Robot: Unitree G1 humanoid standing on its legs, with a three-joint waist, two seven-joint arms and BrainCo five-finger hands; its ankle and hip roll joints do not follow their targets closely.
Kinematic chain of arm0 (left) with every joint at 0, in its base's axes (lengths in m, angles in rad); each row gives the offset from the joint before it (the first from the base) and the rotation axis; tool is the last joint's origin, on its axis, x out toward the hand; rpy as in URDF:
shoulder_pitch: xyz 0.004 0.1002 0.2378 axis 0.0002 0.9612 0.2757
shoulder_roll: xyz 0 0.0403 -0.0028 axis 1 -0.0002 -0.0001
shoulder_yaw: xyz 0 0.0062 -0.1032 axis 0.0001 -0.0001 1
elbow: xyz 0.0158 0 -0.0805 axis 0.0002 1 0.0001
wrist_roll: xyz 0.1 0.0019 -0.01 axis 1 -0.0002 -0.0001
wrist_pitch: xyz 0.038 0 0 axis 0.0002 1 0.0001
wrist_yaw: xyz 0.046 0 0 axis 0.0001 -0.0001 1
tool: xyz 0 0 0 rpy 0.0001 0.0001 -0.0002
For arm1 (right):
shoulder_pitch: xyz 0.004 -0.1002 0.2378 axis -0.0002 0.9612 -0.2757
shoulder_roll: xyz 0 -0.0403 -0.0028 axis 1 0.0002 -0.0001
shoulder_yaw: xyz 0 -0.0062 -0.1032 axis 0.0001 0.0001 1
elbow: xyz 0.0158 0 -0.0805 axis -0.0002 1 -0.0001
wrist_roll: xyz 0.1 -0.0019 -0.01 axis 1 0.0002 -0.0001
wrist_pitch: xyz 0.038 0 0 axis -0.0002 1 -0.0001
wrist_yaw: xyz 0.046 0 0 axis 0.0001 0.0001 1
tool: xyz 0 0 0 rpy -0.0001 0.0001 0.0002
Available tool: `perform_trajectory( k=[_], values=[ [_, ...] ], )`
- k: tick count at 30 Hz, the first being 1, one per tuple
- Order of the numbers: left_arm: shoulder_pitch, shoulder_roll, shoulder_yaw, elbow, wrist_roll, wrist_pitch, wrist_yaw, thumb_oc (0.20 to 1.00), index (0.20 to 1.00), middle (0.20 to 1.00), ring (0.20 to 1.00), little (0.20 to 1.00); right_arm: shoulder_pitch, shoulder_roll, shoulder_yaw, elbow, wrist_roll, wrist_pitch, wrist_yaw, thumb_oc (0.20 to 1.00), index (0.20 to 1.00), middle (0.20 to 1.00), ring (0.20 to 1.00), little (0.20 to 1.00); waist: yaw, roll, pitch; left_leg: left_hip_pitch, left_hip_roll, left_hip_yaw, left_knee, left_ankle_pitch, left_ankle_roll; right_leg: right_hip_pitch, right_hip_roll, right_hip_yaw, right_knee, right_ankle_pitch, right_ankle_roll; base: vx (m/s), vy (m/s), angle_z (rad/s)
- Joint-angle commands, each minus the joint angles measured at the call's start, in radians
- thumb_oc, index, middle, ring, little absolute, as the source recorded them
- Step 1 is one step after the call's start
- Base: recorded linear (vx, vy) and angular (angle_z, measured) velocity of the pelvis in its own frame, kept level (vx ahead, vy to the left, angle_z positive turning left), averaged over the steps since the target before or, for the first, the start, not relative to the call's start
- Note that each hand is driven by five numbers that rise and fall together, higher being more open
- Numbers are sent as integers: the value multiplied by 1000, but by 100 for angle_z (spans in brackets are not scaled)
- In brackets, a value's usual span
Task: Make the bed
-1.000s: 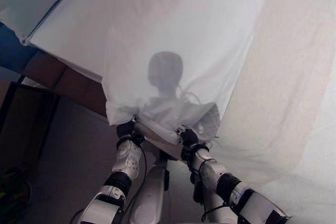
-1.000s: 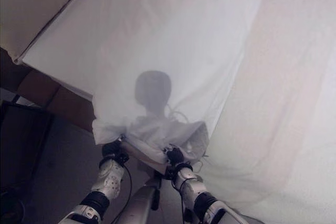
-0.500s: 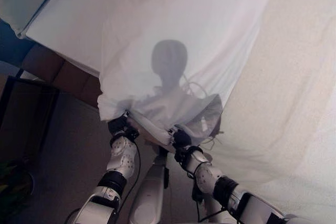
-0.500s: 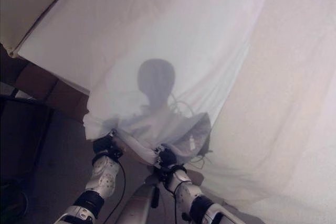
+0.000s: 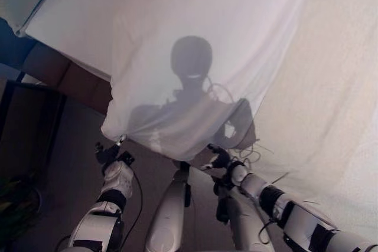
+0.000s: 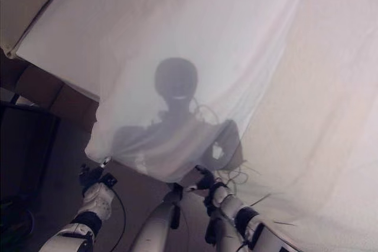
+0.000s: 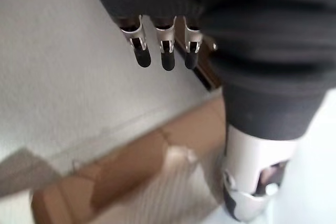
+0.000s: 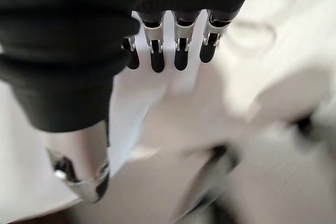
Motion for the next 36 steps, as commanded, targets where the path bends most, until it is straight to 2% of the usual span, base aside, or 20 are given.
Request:
perform_trajectory(
  k=[1,6,9,13,14,15,16,18,19,20,22,23,24,27,28,30,33,34,35,36],
  values=[
    [21,56,59,45,-4,2,-46,1000,1000,1000,1000,1000,35,-15,-26,10,-155,22,41,1000,1000,1000,1000,1000,-35,-9,5,-15,-41,31,-4,-7,-54,-16,-64,38,-18,88,130,-13,-34,-4],
    [47,41,83,72,-19,17,-95,1000,1000,1000,1000,1000,73,-65,-46,34,-197,30,76,1000,1000,1000,1000,1000,-52,0,-14,11,-37,29,-34,14,-61,-8,-57,41,-18,75,121,-15,-75,-8],
    [77,30,101,89,-49,34,-140,1000,1000,1000,1000,1000,106,-106,-116,16,-121,28,76,1000,1000,1000,1000,1000,-68,20,-36,59,-32,16,-87,44,-73,8,-45,32,6,37,106,-1,-122,-2],
    [98,28,122,61,-72,20,-156,1000,1000,1000,1000,1000,156,-164,-162,-75,-73,9,68,1000,1000,1000,1000,1000,-85,31,-57,84,-23,6,-109,63,-80,14,-38,23,37,7,95,-11,-100,9],
    [105,31,135,45,-84,14,-165,1000,1000,1000,1000,1000,176,-188,-181,-172,-30,-4,73,1000,1000,1000,1000,1000,-92,31,-60,91,-16,3,-102,61,-81,16,-35,24,55,-8,90,-2,-95,1],
    [117,31,142,-9,-97,-10,-165,1000,1000,1000,1000,1000,207,-218,-208,-268,27,-29,78,1000,1000,1000,1000,1000,-99,28,-59,96,-13,3,-85,52,-80,17,-35,28,78,-22,87,-25,-183,-2],
    [169,10,129,-174,-120,-51,-199,1000,1000,1000,1000,1000,255,-259,-263,-353,149,-78,104,1000,1000,1000,1000,1000,-103,30,-57,83,-15,-3,7,26,-79,14,-35,31,114,-40,77,-11,-174,2],
    [203,13,117,-242,-132,-61,-258,1000,1000,1000,1000,1000,281,-292,-295,-480,235,-119,152,1000,1000,1000,1000,1000,-110,21,-42,62,-19,-8,138,-10,-90,28,-39,41,152,-70,63,-9,-126,6],
    [203,13,117,-242,-132,-61,-258,1000,1000,1000,1000,1000,282,-293,-296,-481,235,-118,152,1000,1000,1000,1000,1000,-111,22,-44,58,-18,-9,138,-8,-89,25,-39,40,151,-67,62,-5,-49,11],
    [228,26,77,-364,-112,-71,-296,1000,1000,1000,1000,1000,272,-310,-320,-554,311,-142,179,1000,1000,1000,1000,1000,-97,22,-23,29,-29,-63,244,-5,-101,33,-36,62,196,-84,45,-3,5,10],
    [252,55,32,-482,-110,-76,-352,1000,1000,1000,1000,1000,229,-305,-333,-612,390,-163,197,1000,1000,1000,1000,1000,-70,21,-18,1,-49,-169,244,-2,-106,28,-29,91,217,-92,47,14,9,-13],
    [252,55,32,-482,-110,-76,-352,1000,1000,1000,1000,1000,229,-305,-332,-612,390,-163,197,1000,1000,1000,1000,1000,-71,21,-18,0,-49,-169,244,-1,-106,27,-30,90,217,-92,47,99,29,-53],
    [253,100,16,-555,-122,-77,-387,1000,1000,1000,1000,1000,183,-285,-331,-668,475,-172,210,1000,1000,1000,1000,1000,-65,25,-21,-7,-12,-211,150,18,-99,29,-14,124,223,-99,57,119,70,-49],
    [225,150,4,-667,-169,-96,-431,1000,1000,1000,1000,1000,122,-254,-334,-756,586,-197,230,1000,1000,1000,1000,1000,-60,44,-26,-31,48,-214,33,109,-115,33,-4,148,233,-110,69,174,190,-25],
    [214,162,1,-691,-179,-99,-442,1000,1000,1000,1000,1000,107,-243,-338,-778,621,-201,233,1000,1000,1000,1000,1000,-56,48,-26,-31,57,-204,26,116,-119,40,-10,159,231,-114,73,174,292,-12],
    [204,169,-1,-724,-204,-102,-458,1000,1000,1000,1000,1000,88,-234,-329,-811,654,-203,248,1000,1000,1000,1000,1000,-53,52,-35,-23,64,-190,25,93,-113,32,-13,171,240,-127,79,121,282,-15],
    [127,206,-29,-800,-212,-123,-447,1000,1000,1000,1000,1000,-1,-194,-334,-876,742,-221,238,1000,1000,1000,1000,1000,-48,44,-37,-39,25,-152,75,62,-107,23,-61,206,230,-106,104,124,335,-63],
    [65,238,-55,-804,-231,-126,-452,1000,1000,1000,1000,1000,-78,-158,-327,-864,807,-236,223,1000,1000,1000,1000,1000,-42,38,-34,-47,4,-120,114,25,-90,21,-94,213,231,-94,122,147,372,-43],
    [63,238,-55,-803,-232,-126,-453,1000,1000,1000,1000,1000,-79,-158,-328,-863,808,-237,223,1000,1000,1000,1000,1000,-40,38,-37,-50,6,-119,112,28,-90,17,-92,214,229,-90,121,170,456,-18],
    [-8,274,-88,-832,-267,-130,-463,1000,1000,1000,1000,1000,-166,-119,-322,-846,879,-260,205,1000,1000,1000,1000,1000,-31,36,-26,-53,-6,-94,128,1,-72,-8,-123,211,261,-60,140,92,311,-19]
  ],
)
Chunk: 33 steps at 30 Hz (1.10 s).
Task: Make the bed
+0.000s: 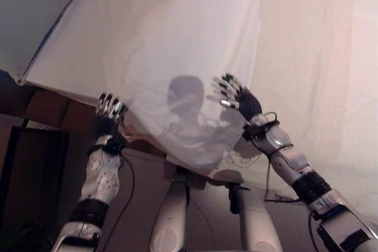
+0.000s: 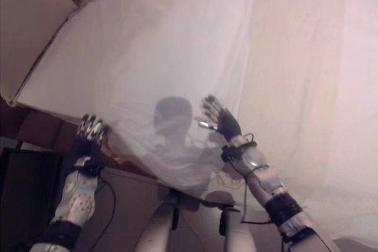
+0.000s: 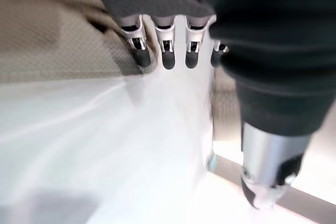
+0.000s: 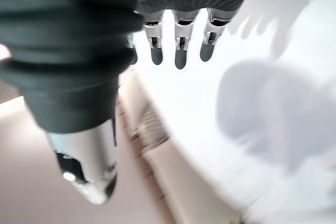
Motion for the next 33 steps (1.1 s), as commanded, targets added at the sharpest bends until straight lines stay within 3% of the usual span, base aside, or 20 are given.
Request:
perform_trajectory(
  k=[1,4,6,7,9,10,11,15,21,26,32,33],
  values=[
    [-160,134,-19,-106,-73,-94,-44,1000,1000,1000,1000,1000,-165,80,13,12,159,-107,-33,1000,1000,1000,1000,1000,8,-40,-32,-24,-33,19,38,-34,-1,108,-54,-4,-18,45,63,115,382,-22],
    [-305,169,-102,-74,-138,-72,-65,1000,1000,1000,1000,1000,-296,122,44,80,212,-106,-51,1000,1000,1000,1000,1000,8,-43,-6,-33,-45,36,39,-40,16,70,-74,-31,12,99,64,42,202,0],
    [-351,178,-123,-63,-157,-67,-73,1000,1000,1000,1000,1000,-326,135,39,98,242,-106,-49,1000,1000,1000,1000,1000,12,-46,2,-40,-49,41,40,-44,20,63,-73,-43,10,101,61,39,190,0],
    [-428,179,-156,-38,-189,-61,-82,1000,1000,1000,1000,1000,-391,152,53,147,281,-100,-47,1000,1000,1000,1000,1000,17,-52,11,-52,-53,50,31,-48,22,49,-73,-79,-52,110,59,30,131,-20],
    [-468,181,-176,-25,-195,-66,-83,1000,1000,1000,1000,1000,-426,148,58,170,297,-104,-49,1000,1000,1000,1000,1000,19,-56,15,-60,-54,54,21,-45,19,40,-58,-85,-116,115,58,43,104,-27],
    [-537,169,-193,30,-229,-63,-82,1000,1000,1000,1000,1000,-481,158,71,229,326,-111,-55,1000,1000,1000,1000,1000,11,-70,21,-66,-62,59,-13,-37,16,-11,-18,-93,-217,155,63,91,53,-24],
    [-564,161,-197,59,-242,-66,-72,1000,1000,1000,1000,1000,-494,165,78,260,333,-114,-62,1000,1000,1000,1000,1000,5,-76,22,-62,-65,58,-26,-39,15,-35,3,-93,-232,162,68,92,53,-25],
    [-577,128,-190,73,-264,-69,-69,1000,1000,1000,1000,1000,-512,148,82,313,337,-102,-85,1000,1000,1000,1000,1000,16,-85,22,-62,-72,53,-56,-18,1,-5,2,-112,-280,185,74,74,21,-3],
    [-422,93,-158,25,-209,-87,10,1000,1000,1000,1000,1000,-471,137,93,321,270,-67,-122,1000,1000,1000,1000,1000,37,-72,22,-51,-69,51,-116,22,-11,14,-6,-143,-317,216,70,33,-36,4],
    [-91,-4,-85,-131,-186,-86,25,1000,1000,1000,1000,1000,-370,116,39,287,194,-59,-155,1000,1000,1000,1000,1000,56,-50,22,-53,-78,34,-141,31,-13,11,-11,-171,-314,198,58,21,-81,8],
    [202,-106,42,-67,-199,-64,38,1000,1000,1000,1000,1000,-264,118,-26,299,152,-36,-155,1000,1000,1000,1000,1000,78,-35,22,-60,-80,17,-137,28,-9,9,-13,-186,-312,192,51,15,-69,7],
    [284,-130,73,-11,-162,-66,80,1000,1000,1000,1000,1000,-241,120,-37,305,141,-24,-161,1000,1000,1000,1000,1000,86,-30,22,-60,-78,15,-136,27,-8,10,-12,-190,-310,190,48,6,-54,8]
  ],
)
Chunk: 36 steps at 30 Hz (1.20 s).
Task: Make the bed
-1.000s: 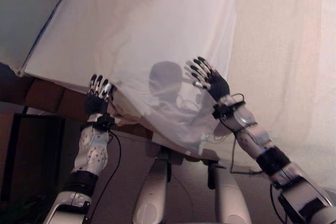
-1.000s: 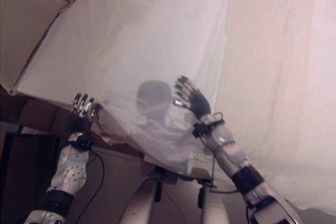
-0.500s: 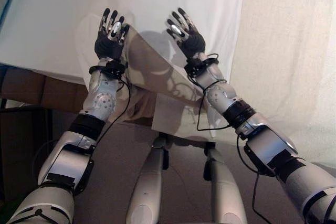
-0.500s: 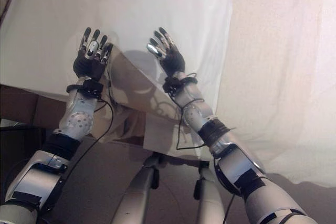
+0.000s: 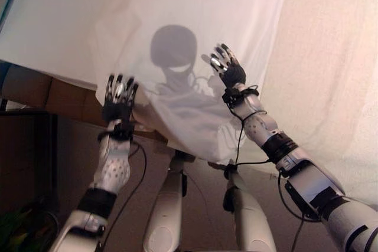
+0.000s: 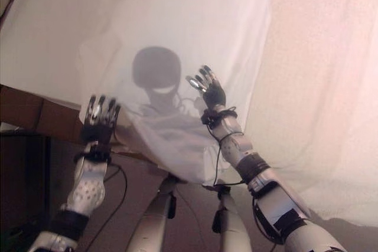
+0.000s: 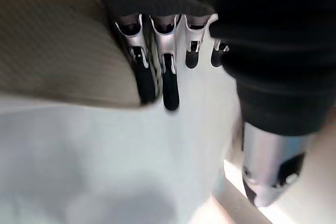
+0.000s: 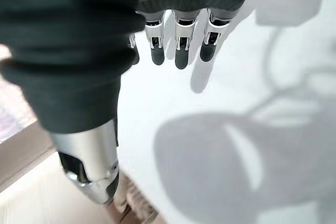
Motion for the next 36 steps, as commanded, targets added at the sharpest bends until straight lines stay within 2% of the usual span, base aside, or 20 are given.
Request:
perform_trajectory(
  k=[1,4,5,7,8,11,12,13,14,16,17,20,21,23,24,25,29,31,34,36],
  values=[
    [100,-34,75,96,96,-12,93,1000,1000,1000,1000,1000,-18,-8,-40,-25,-52,2,-7,1000,1000,1000,1000,1000,36,55,-9,-6,-79,-10,35,-45,-20,-32,-15,-32,60,-3,39,6,-54,6],
    [189,-59,112,124,142,-15,157,1000,1000,1000,1000,1000,-11,11,-53,-14,-54,9,-26,1000,1000,1000,1000,1000,51,63,-9,-7,-78,-9,37,-46,-19,-34,-11,-32,63,-6,36,-6,-33,2],
    [246,-70,140,164,230,-2,209,1000,1000,1000,1000,1000,-13,35,-76,16,-61,5,-50,1000,1000,1000,1000,1000,68,67,-9,-9,-73,-6,40,-47,-17,-39,-6,-29,72,-12,34,0,0,0],
    [255,-71,153,214,274,15,225,1000,1000,1000,1000,1000,-7,49,-79,30,-66,-1,-65,1000,1000,1000,1000,1000,70,67,-9,-8,-70,-4,41,-47,-17,-43,-4,-26,78,-15,32,-9,-16,-3],
    [262,-69,158,270,380,21,263,1000,1000,1000,1000,1000,31,64,-69,40,-77,-3,-77,1000,1000,1000,1000,1000,71,67,-9,-8,-66,-1,45,-49,-16,-48,1,-20,92,-26,26,0,0,0],
    [266,-58,171,289,474,8,307,1000,1000,1000,1000,1000,69,71,-51,66,-98,3,-81,1000,1000,1000,1000,1000,70,72,-9,-10,-64,-1,52,-52,-16,-53,3,-19,107,-37,23,-3,-24,-4],
    [295,-53,190,219,571,-20,371,1000,1000,1000,1000,1000,109,79,-34,101,-159,18,-93,1000,1000,1000,1000,1000,73,83,-9,-11,-64,-4,58,-54,-17,-59,1,-22,119,-47,20,-3,-28,-6],
    [296,-53,190,217,573,-20,372,1000,1000,1000,1000,1000,109,79,-34,101,-160,18,-93,1000,1000,1000,1000,1000,73,83,-9,-11,-64,-4,58,-54,-17,-58,1,-22,119,-47,20,-2,-49,-1],
    [313,-29,206,141,702,-29,435,1000,1000,1000,1000,1000,131,81,-27,130,-219,30,-99,1000,1000,1000,1000,1000,77,92,-9,-11,-63,-7,60,-55,-19,-61,1,-24,124,-55,18,0,0,0],
    [318,-15,209,41,742,-54,444,1000,1000,1000,1000,1000,142,79,-21,145,-254,36,-100,1000,1000,1000,1000,1000,80,97,-9,-10,-64,-8,59,-55,-20,-60,1,-25,123,-55,18,5,-27,-2],
    [297,-5,220,-76,702,-94,413,1000,1000,1000,1000,1000,142,66,-12,164,-300,46,-86,1000,1000,1000,1000,1000,81,104,-9,-6,-62,-11,55,-53,-22,-59,2,-27,121,-56,18,4,-28,-6],
    [193,41,182,-272,533,-129,256,1000,1000,1000,1000,1000,140,47,15,163,-326,54,-34,1000,1000,1000,1000,1000,66,111,-9,-3,-59,-13,47,-49,-24,-61,2,-31,123,-59,17,-1,-6,-2],
    [193,42,182,-271,531,-130,254,1000,1000,1000,1000,1000,140,47,15,163,-326,54,-34,1000,1000,1000,1000,1000,66,111,-9,-3,-59,-14,48,-49,-24,-61,2,-31,123,-60,17,0,0,0],
    [63,125,100,-443,288,-105,29,1000,1000,1000,1000,1000,153,33,31,134,-301,50,-1,1000,1000,1000,1000,1000,40,110,-9,-10,-57,-14,39,-43,-26,-73,5,-26,125,-59,17,0,0,0],
    [63,125,100,-443,288,-105,29,1000,1000,1000,1000,1000,153,33,31,134,-301,50,-1,1000,1000,1000,1000,1000,40,110,-9,-10,-57,-14,39,-43,-26,-73,5,-26,125,-59,17,0,0,0],
    [-46,183,52,-459,174,-69,-64,1000,1000,1000,1000,1000,151,37,23,100,-254,36,20,1000,1000,1000,1000,1000,18,104,-9,-10,-56,-11,32,-41,-29,-78,8,-20,125,-59,19,0,0,0],
    [-219,261,-9,-432,107,-66,-98,1000,1000,1000,1000,1000,150,44,4,-30,-135,-15,41,1000,1000,1000,1000,1000,-13,87,-9,-11,-52,-4,23,-38,-34,-88,11,-12,118,-52,22,-14,38,-5],
    [-388,326,-52,-404,75,-81,-91,1000,1000,1000,1000,1000,137,30,-6,-210,-91,-80,52,1000,1000,1000,1000,1000,-48,66,-9,-19,-49,6,20,-37,-39,-99,14,-3,108,-42,28,-11,52,-3],
    [-485,353,-87,-393,35,-93,-102,1000,1000,1000,1000,1000,105,4,-9,-309,-89,-108,63,1000,1000,1000,1000,1000,-69,51,-9,-23,-48,14,19,-38,-41,-106,15,6,103,-34,32,-6,59,-12],
    [-594,317,-147,-366,-20,-110,-84,1000,1000,1000,1000,1000,38,-22,-10,-389,-104,-146,49,1000,1000,1000,1000,1000,-92,31,-9,-30,-48,21,25,-41,-41,-114,15,18,101,-27,38,-10,76,-6]
  ],
)
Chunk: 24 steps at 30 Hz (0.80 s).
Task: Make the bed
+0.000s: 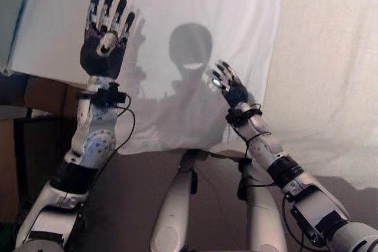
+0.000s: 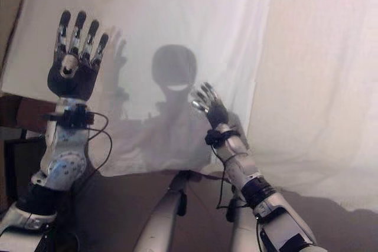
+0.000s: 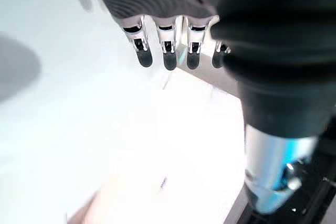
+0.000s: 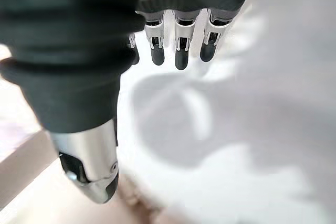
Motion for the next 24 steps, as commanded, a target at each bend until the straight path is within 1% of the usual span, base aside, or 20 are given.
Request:
perform_trajectory(
  k=[1,2,3,4,6,7,10,11,12,13,15,16,17,18,20,21,22,24],
  values=[
    [-64,-2,0,8,-56,-69,-4,1000,1000,1000,1000,1000,-97,28,-23,-96,1,-112,17,1000,1000,1000,1000,1000,-30,-67,-5,2,-53,-7,50,-65,-40,40,29,-7,-83,41,46,-16,44,-6],
    [-99,-1,-29,22,-75,-63,-7,1000,1000,1000,1000,1000,-132,11,-15,-132,-8,-115,17,1000,1000,1000,1000,1000,-37,-75,-5,-3,-52,-5,55,-66,-40,36,29,-1,-82,43,47,-6,46,-6],
    [-134,-5,-62,49,-99,-54,-13,1000,1000,1000,1000,1000,-170,8,-6,-152,19,-132,26,1000,1000,1000,1000,1000,-45,-85,-5,-7,-53,0,63,-74,-40,32,29,3,-79,41,49,6,68,-8],
    [-156,-8,-86,75,-116,-47,-20,1000,1000,1000,1000,1000,-200,7,7,-153,37,-133,35,1000,1000,1000,1000,1000,-50,-90,-5,-12,-53,1,69,-75,-39,27,28,8,-78,44,51,11,62,-11],
    [-179,-6,-96,99,-124,-44,-24,1000,1000,1000,1000,1000,-229,-1,14,-149,52,-137,43,1000,1000,1000,1000,1000,-53,-96,-5,-25,-55,4,76,-73,-38,17,26,11,-77,51,52,-3,36,-13],
    [-195,-9,-113,140,-144,-31,-31,1000,1000,1000,1000,1000,-273,-5,29,-164,75,-142,50,1000,1000,1000,1000,1000,-54,-106,-5,-30,-56,9,86,-82,-37,16,26,13,-76,50,56,8,32,-19],
    [-213,-23,-110,205,-155,-29,-26,1000,1000,1000,1000,1000,-310,19,43,-150,105,-148,64,1000,1000,1000,1000,1000,-54,-113,-5,-37,-55,11,94,-86,-37,12,25,13,-75,53,57,14,26,-12],
    [-225,-34,-101,247,-138,-31,-14,1000,1000,1000,1000,1000,-338,33,58,-136,113,-150,64,1000,1000,1000,1000,1000,-51,-116,-5,-46,-56,12,95,-86,-38,7,25,10,-77,56,58,12,25,-3],
    [-225,-34,-101,247,-138,-31,-14,1000,1000,1000,1000,1000,-338,33,58,-136,113,-150,64,1000,1000,1000,1000,1000,-51,-116,-5,-46,-56,12,95,-86,-38,7,25,10,-77,56,58,0,0,0],
    [-244,-46,-87,312,-117,-36,7,1000,1000,1000,1000,1000,-372,48,74,-106,115,-146,53,1000,1000,1000,1000,1000,-47,-121,-5,-50,-54,11,91,-84,-40,4,25,8,-80,58,58,0,0,0],
    [-253,-47,-88,339,-110,-34,11,1000,1000,1000,1000,1000,-388,57,80,-84,120,-144,52,1000,1000,1000,1000,1000,-45,-123,-5,-56,-54,10,90,-82,-41,2,24,7,-83,61,58,8,-7,2],
    [-279,-57,-90,395,-96,-41,34,1000,1000,1000,1000,1000,-409,87,107,6,153,-135,44,1000,1000,1000,1000,1000,-38,-126,-5,-66,-54,6,87,-77,-43,-3,25,2,-88,65,59,18,-14,4],
    [-294,-47,-92,422,-70,-43,42,1000,1000,1000,1000,1000,-425,90,118,53,167,-130,42,1000,1000,1000,1000,1000,-35,-127,-5,-73,-53,5,85,-75,-44,-9,25,-1,-90,68,59,18,-14,6],
    [-294,-47,-92,422,-70,-43,42,1000,1000,1000,1000,1000,-425,90,118,54,167,-130,42,1000,1000,1000,1000,1000,-35,-127,-5,-73,-53,5,85,-75,-44,-9,25,-1,-90,68,59,15,-9,6],
    [-324,-33,-82,502,-3,-49,85,1000,1000,1000,1000,1000,-474,85,156,186,162,-91,21,1000,1000,1000,1000,1000,-22,-133,-5,-92,-49,-1,82,-70,-46,-22,27,-12,-102,78,61,21,-16,12],
    [-326,-43,-77,521,-4,-51,98,1000,1000,1000,1000,1000,-488,86,162,211,154,-80,13,1000,1000,1000,1000,1000,-18,-135,-5,-99,-49,-4,81,-69,-47,-26,27,-15,-106,81,61,22,-17,13],
    [-331,-41,-76,559,23,-52,114,1000,1000,1000,1000,1000,-492,84,170,268,147,-70,2,1000,1000,1000,1000,1000,-13,-135,-5,-111,-49,-7,83,-68,-48,-31,28,-18,-110,82,61,21,-15,7],
    [-335,-54,-71,577,33,-54,132,1000,1000,1000,1000,1000,-498,100,163,304,161,-68,-8,1000,1000,1000,1000,1000,-10,-135,-5,-122,-49,-11,87,-70,-48,-37,28,-21,-113,84,60,7,-5,2]
  ],
)
